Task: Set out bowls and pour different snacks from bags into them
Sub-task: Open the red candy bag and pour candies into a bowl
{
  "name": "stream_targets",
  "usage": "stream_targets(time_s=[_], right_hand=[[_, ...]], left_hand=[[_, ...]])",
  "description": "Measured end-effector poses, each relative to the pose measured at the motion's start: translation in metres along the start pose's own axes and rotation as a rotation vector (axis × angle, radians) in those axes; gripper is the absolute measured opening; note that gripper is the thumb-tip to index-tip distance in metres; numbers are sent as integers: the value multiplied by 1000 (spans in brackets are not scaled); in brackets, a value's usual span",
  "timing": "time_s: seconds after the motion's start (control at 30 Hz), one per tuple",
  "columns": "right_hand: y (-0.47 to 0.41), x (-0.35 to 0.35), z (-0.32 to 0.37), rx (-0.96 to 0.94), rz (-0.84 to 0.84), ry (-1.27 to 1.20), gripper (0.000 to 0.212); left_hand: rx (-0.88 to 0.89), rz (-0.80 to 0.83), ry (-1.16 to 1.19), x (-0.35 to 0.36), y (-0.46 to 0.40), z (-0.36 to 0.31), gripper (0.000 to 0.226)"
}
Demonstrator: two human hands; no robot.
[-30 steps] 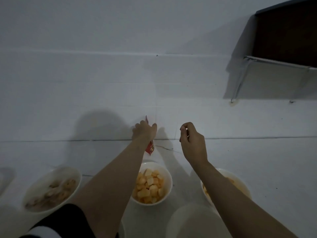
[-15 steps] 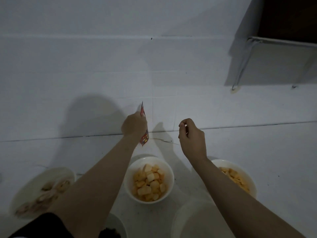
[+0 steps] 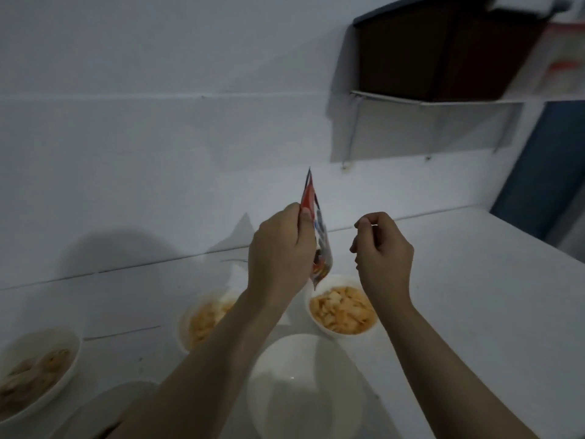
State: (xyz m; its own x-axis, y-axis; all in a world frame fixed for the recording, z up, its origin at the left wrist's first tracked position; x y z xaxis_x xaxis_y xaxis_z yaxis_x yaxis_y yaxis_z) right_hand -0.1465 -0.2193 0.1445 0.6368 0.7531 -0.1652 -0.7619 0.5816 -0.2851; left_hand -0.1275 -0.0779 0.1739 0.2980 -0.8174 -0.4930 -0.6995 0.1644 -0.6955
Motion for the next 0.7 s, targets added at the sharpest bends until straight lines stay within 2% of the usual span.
stream_targets(time_s=[0.2,0.33,0.5,0.6,0.7], right_hand=[[10,-99,-26,90,-149,34,19],[14,-153,-51,148,-173,61,20],[20,-199,-95,279,-4,125,22],[19,-219,-118,366,105,167,23],[16,-235,-135,401,230,167,25]], left_hand=[[-20,196,147,65,24,-73,27],[-7,268,188,107,45,-111,30],[-7,375,131,171,86,-143,32],[-100,491,165,202,113,-148,34],[-274,554,292,216,133,-160,35]])
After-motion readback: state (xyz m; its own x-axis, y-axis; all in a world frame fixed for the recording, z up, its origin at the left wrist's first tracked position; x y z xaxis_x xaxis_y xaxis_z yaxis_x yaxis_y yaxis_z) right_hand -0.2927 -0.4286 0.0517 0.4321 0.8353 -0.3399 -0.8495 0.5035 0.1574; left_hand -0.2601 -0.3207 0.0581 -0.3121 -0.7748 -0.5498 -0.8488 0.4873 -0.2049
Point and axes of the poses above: each hand's wrist, its own y-axis away from the middle knuckle, its own x-axis out of the palm, z = x × y, the point moved 1 cm from there along -y, towards the middle knuckle, and after that the axes turned 12 degrees about x, right-handed, at the moved point
